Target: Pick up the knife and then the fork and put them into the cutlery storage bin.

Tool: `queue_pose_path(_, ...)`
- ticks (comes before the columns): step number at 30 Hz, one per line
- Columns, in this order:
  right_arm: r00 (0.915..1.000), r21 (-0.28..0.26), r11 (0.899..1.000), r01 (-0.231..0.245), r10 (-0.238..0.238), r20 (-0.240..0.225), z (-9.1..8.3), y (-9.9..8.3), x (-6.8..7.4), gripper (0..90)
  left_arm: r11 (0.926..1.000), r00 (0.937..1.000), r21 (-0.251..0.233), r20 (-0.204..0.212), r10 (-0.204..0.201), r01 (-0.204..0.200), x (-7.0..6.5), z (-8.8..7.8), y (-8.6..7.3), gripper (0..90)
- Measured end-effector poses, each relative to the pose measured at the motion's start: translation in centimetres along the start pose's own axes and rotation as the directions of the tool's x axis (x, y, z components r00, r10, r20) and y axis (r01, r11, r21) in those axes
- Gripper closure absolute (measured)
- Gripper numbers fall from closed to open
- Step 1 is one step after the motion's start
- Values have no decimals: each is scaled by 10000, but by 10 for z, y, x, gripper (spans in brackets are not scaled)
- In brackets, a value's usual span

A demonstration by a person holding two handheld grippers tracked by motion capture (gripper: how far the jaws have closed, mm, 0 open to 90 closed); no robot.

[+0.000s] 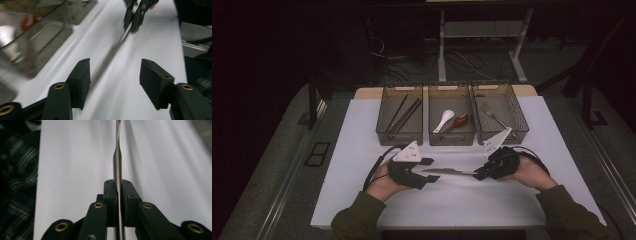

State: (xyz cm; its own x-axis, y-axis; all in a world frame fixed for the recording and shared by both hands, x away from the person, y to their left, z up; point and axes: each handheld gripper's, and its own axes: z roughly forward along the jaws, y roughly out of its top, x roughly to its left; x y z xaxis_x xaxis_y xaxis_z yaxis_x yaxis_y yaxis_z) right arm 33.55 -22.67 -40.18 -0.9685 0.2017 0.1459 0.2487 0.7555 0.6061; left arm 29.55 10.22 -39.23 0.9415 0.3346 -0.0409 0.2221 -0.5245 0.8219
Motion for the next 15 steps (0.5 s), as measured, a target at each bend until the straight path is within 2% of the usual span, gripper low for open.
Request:
queue_pose_path(4, 9972, -585, 9976, -373, 410, 624, -21, -5, -7, 828, 9990, 9980, -82, -460, -444, 440, 1, -13, -16, 357)
queue_pose_path(7, 9919, -1022, 9931, -568, 678, 1072, -37, -8, -13, 829, 9947, 9912, -286, -863, -1008, 986, 2, -21, -29, 322)
queue_pose_path(9, 9849, -1366, 9853, -1025, 1198, 1253, -46, -9, -14, 828, 9909, 9852, -431, -1097, -1313, 1273, 3, -26, -38, 287)
queue_pose_path(10, 9823, -1453, 9844, -996, 1205, 1434, -51, -10, -17, 828, 9889, 9822, -464, -1182, -1458, 1412, 3, -28, -43, 274)
queue_pose_path(11, 9772, -1615, 9794, -1212, 1463, 1537, -55, -10, -18, 828, 9876, 9793, -463, -1303, -1548, 1499, 3, -29, -47, 256)
queue_pose_path(13, 9693, -1860, 9735, -1330, 1669, 1807, -64, -12, -23, 828, 9856, 9736, -427, -1540, -1685, 1638, 3, -32, -53, 221)
queue_pose_path(15, 9552, -2070, 9660, -1552, 2002, 2181, -72, -14, -29, 828, 9828, 9672, -423, -1751, -1842, 1795, 3, -32, -58, 174)
